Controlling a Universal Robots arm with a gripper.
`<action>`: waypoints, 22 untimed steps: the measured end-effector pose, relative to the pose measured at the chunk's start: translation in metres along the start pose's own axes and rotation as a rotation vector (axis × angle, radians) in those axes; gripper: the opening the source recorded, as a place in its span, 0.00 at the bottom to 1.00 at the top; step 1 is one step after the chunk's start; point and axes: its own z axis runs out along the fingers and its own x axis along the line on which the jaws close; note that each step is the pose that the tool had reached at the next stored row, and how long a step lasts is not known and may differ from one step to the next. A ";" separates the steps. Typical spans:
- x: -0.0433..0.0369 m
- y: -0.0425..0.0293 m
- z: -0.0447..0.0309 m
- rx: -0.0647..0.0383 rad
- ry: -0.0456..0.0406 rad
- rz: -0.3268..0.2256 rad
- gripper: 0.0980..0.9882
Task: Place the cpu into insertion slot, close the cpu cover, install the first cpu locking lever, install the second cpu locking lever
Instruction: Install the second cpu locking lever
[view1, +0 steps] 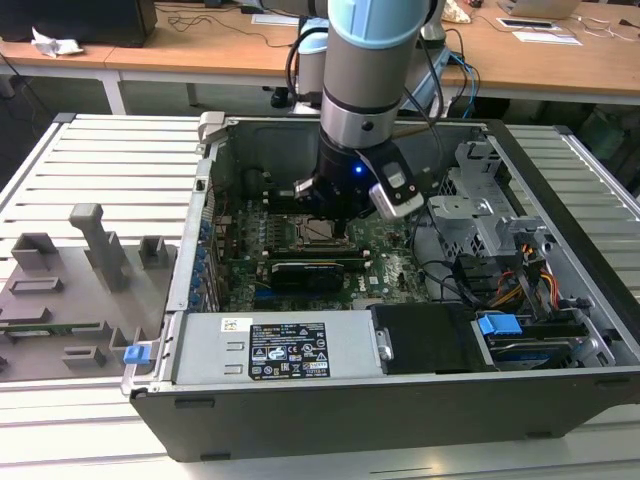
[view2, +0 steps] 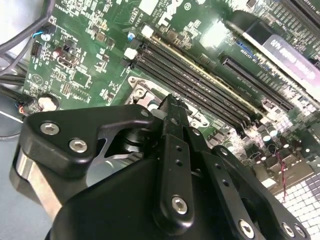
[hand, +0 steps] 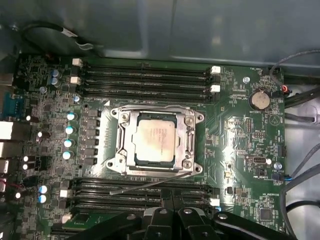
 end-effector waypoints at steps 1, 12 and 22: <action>0.0000 -0.0012 -0.0002 -0.001 -0.0001 0.000 0.01; 0.0228 -0.0073 0.0009 -0.014 -0.0003 -0.004 0.01; 0.0294 -0.0073 0.0033 -0.018 0.0001 -0.007 0.01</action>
